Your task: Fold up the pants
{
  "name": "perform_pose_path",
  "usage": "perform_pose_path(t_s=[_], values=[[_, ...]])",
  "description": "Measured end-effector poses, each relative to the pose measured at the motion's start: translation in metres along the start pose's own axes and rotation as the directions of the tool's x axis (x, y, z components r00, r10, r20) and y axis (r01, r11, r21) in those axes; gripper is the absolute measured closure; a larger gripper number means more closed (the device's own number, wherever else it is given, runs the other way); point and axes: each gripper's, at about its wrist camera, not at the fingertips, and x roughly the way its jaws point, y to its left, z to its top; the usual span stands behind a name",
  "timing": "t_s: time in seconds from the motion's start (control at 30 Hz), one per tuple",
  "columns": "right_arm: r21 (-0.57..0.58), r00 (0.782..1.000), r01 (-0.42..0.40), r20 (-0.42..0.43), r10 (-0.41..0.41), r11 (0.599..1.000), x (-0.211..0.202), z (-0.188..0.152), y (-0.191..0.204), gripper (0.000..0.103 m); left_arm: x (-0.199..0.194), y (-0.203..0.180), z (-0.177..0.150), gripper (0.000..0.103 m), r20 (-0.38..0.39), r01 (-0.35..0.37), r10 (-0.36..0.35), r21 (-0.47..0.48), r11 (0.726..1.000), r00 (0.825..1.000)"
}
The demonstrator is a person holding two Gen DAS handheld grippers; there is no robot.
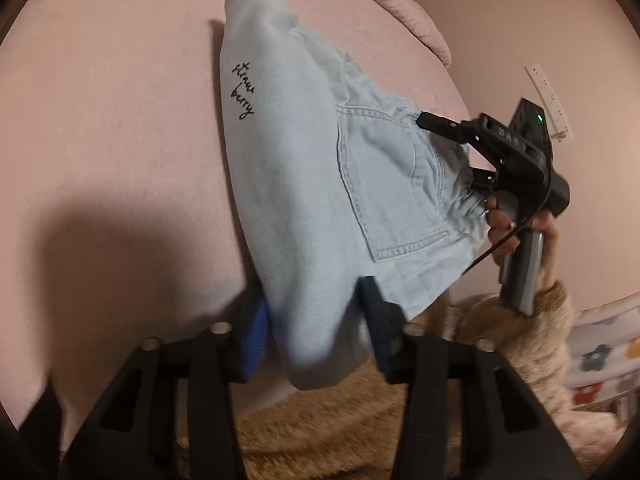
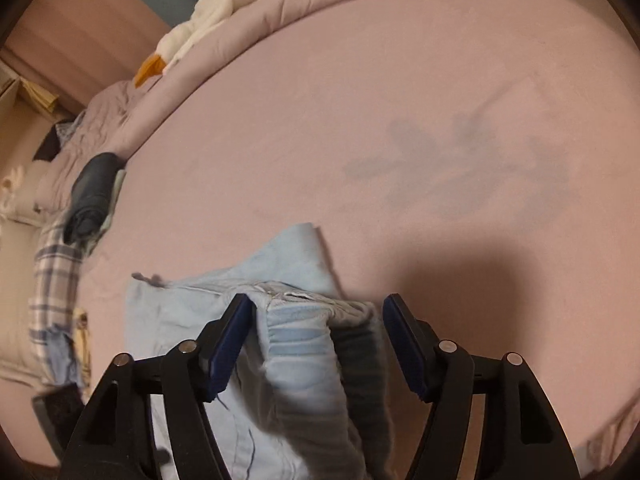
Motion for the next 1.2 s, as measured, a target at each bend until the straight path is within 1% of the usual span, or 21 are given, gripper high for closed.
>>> perform_pose_path(t_s=[0.03, 0.07, 0.1, 0.13, 0.17, 0.2, 0.27, 0.33, 0.43, 0.53, 0.63, 0.73, 0.8, 0.83, 0.87, 0.9, 0.93, 1.0, 1.07, 1.13, 1.2], values=[[0.012, 1.0, -0.01, -0.001, 0.01, 1.0, 0.003, 0.0, -0.002, 0.038, -0.002, -0.001, -0.002, 0.074, 0.011, -0.011, 0.011, 0.0, 1.0, 1.0], [0.014, 1.0, -0.028, 0.013, 0.028, 1.0, 0.003, -0.001, -0.002, 0.051, -0.005, 0.0, -0.004, 0.077, 0.017, -0.016, 0.016, -0.012, 1.0, 1.0], [0.014, 0.999, -0.026, 0.026, 0.026, 1.0, -0.002, -0.002, 0.001, 0.055, -0.009, -0.001, -0.004, 0.082, 0.021, -0.018, 0.018, -0.013, 1.0, 1.0], [0.006, 0.999, -0.015, 0.043, 0.015, 1.0, -0.007, -0.002, 0.005, 0.058, -0.015, -0.004, -0.004, 0.085, 0.029, -0.022, 0.022, -0.003, 1.0, 0.999], [0.001, 0.998, -0.018, 0.065, 0.018, 1.0, -0.014, -0.003, 0.009, 0.063, -0.022, -0.009, -0.006, 0.085, 0.039, -0.029, 0.028, 0.019, 0.999, 0.999], [0.003, 0.996, -0.034, 0.084, 0.034, 0.999, -0.021, -0.005, 0.011, 0.066, -0.026, -0.011, -0.008, 0.086, 0.045, -0.031, 0.029, 0.038, 0.999, 0.999], [0.004, 0.993, -0.051, 0.106, 0.05, 0.999, -0.026, -0.002, 0.016, 0.068, -0.036, -0.017, -0.012, 0.085, 0.062, -0.06, 0.055, 0.084, 0.995, 0.997], [-0.035, 0.992, -0.019, 0.126, 0.023, 0.999, -0.027, -0.004, 0.025, 0.068, -0.04, -0.015, -0.014, 0.085, 0.074, -0.098, 0.091, 0.098, 0.99, 0.993], [-0.028, 0.994, -0.024, 0.106, 0.026, 0.999, -0.013, -0.004, 0.024, 0.068, -0.03, -0.005, -0.015, 0.085, 0.049, -0.119, 0.116, 0.065, 0.991, 0.992], [-0.002, 0.997, 0.004, 0.074, -0.004, 1.0, 0.006, -0.004, 0.013, 0.068, -0.024, -0.004, -0.018, 0.083, 0.039, -0.14, 0.138, 0.063, 0.988, 0.99], [0.013, 0.997, -0.011, 0.078, 0.009, 1.0, 0.004, -0.005, 0.009, 0.068, -0.022, -0.009, -0.014, 0.08, 0.037, -0.158, 0.156, 0.069, 0.985, 0.987], [-0.006, 0.996, 0.021, 0.085, -0.021, 1.0, -0.009, -0.007, 0.014, 0.062, -0.024, -0.015, -0.012, 0.075, 0.041, -0.195, 0.192, 0.089, 0.977, 0.98], [-0.041, 0.989, 0.08, 0.124, -0.075, 0.996, -0.024, -0.013, 0.021, 0.049, -0.022, -0.02, -0.008, 0.073, 0.048, -0.205, 0.201, 0.1, 0.974, 0.978], [-0.052, 0.985, 0.098, 0.15, -0.089, 0.994, -0.033, -0.015, 0.024, 0.046, -0.025, -0.023, -0.007, 0.067, 0.057, -0.22, 0.215, 0.106, 0.97, 0.975], [-0.061, 0.981, 0.105, 0.172, -0.094, 0.993, -0.043, -0.018, 0.024, 0.035, -0.025, -0.023, -0.001, 0.062, 0.066, -0.231, 0.225, 0.107, 0.967, 0.972], [-0.069, 0.977, 0.107, 0.191, -0.093, 0.992, -0.052, -0.021, 0.024, 0.026, -0.03, -0.026, 0.001, 0.051, 0.095, -0.253, 0.243, 0.113, 0.961, 0.965], [-0.077, 0.974, 0.113, 0.207, -0.095, 0.991, -0.061, -0.025, 0.024, 0.022, -0.035, -0.027, 0.002, 0.04, 0.118, -0.266, 0.253, 0.116, 0.957, 0.96], [-0.097, 0.969, 0.126, 0.226, -0.101, 0.987, -0.072, -0.032, 0.023, 0.017, -0.04, -0.026, 0.007, 0.03, 0.151, -0.273, 0.255, 0.113, 0.955, 0.955], [-0.116, 0.97, 0.129, 0.221, -0.101, 0.985, -0.077, -0.041, 0.021, 0.013, -0.039, -0.025, 0.015, 0.029, 0.168, -0.273, 0.254, 0.101, 0.957, 0.952], [-0.117, 0.976, 0.105, 0.205, -0.08, 0.988, -0.074, -0.048, 0.017, 0.012, -0.031, -0.023, 0.025, 0.029, 0.166, -0.281, 0.265, 0.084, 0.956, 0.95], [-0.093, 0.986, 0.044, 0.164, -0.028, 0.995, -0.064, -0.056, 0.008, 0.012, -0.022, -0.018, 0.033, 0.029, 0.156, -0.278, 0.264, 0.074, 0.958, 0.952]])
